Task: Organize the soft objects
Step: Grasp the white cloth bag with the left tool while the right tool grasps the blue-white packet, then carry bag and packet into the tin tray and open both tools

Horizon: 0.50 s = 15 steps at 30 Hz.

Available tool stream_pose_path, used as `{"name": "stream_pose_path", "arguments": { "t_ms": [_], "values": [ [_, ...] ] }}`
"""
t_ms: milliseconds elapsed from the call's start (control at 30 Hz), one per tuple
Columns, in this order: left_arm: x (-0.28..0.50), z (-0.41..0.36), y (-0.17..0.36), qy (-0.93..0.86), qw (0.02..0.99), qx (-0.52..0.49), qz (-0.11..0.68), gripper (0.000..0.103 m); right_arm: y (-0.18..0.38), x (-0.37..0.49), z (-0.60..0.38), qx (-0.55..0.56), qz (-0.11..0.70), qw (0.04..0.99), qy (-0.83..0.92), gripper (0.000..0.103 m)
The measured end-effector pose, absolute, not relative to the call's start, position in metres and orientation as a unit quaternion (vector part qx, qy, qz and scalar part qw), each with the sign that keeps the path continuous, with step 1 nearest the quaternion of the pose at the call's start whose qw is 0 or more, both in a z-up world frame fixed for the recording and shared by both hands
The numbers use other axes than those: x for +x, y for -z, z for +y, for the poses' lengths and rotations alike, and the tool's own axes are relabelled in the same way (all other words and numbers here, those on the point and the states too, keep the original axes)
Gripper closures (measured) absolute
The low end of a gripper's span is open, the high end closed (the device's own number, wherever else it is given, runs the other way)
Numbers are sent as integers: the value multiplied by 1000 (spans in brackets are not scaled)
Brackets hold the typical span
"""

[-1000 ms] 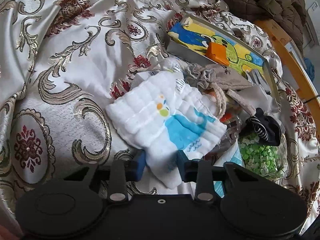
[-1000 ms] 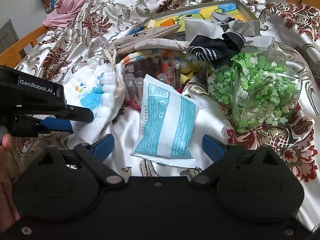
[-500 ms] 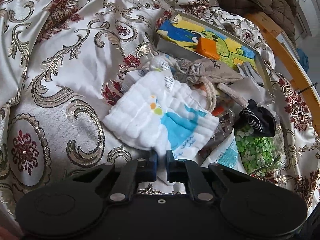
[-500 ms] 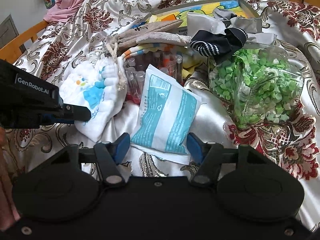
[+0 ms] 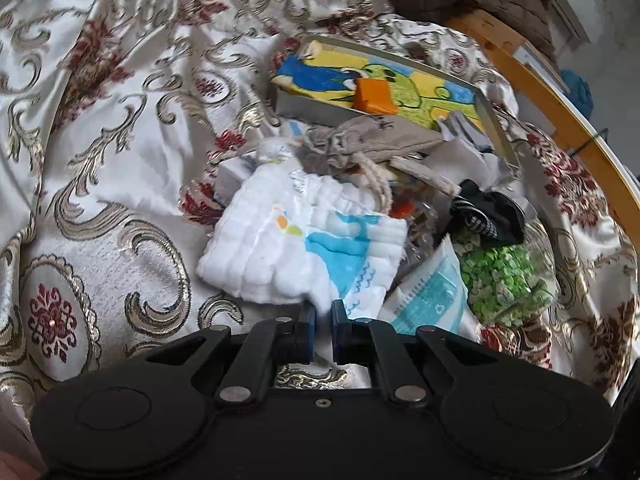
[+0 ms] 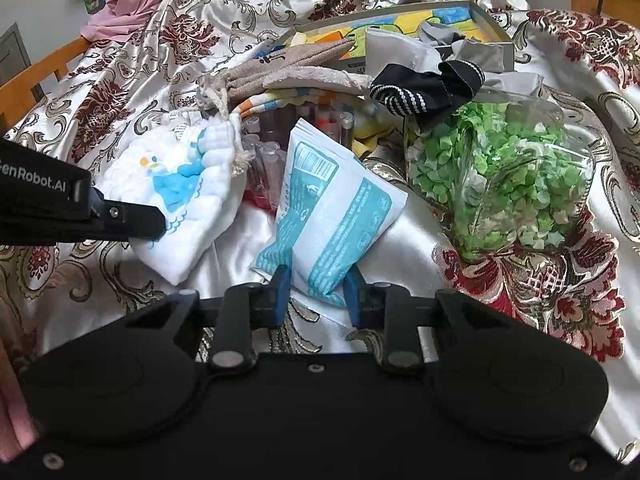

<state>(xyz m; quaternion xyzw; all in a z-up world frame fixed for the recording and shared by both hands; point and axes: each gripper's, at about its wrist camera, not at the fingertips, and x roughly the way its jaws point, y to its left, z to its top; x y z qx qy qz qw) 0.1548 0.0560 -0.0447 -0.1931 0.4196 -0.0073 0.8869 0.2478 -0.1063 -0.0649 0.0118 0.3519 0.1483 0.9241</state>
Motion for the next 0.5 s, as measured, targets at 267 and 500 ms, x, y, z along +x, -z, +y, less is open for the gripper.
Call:
{"name": "stream_pose_path", "arguments": {
  "t_ms": [267,500],
  "values": [
    [144,45,34,13,909,-150,388,97,58,240,-111,-2,329,933,-146,95],
    [129,39,22,29,930,-128,344,97,46,228,-115,-8,300,943,-146,97]
  ]
}}
